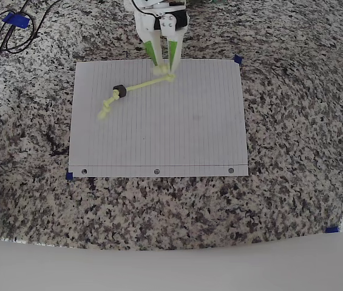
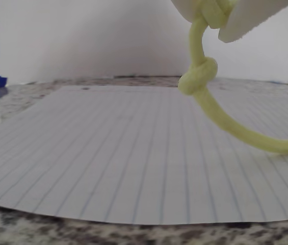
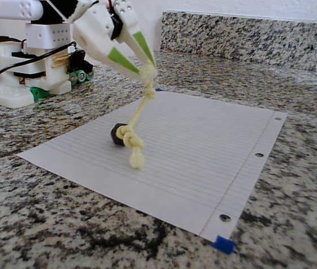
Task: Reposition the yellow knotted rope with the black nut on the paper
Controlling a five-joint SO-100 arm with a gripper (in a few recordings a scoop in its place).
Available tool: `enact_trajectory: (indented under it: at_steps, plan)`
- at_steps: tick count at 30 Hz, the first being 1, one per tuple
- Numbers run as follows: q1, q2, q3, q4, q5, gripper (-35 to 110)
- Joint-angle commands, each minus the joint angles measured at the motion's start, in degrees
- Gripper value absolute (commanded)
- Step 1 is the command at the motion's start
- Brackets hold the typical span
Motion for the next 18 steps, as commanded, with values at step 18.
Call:
enact_trajectory:
  at_steps: [18]
  plan:
    - [-11.51, 0.62, 1.93, -2.72, 8.53, 0]
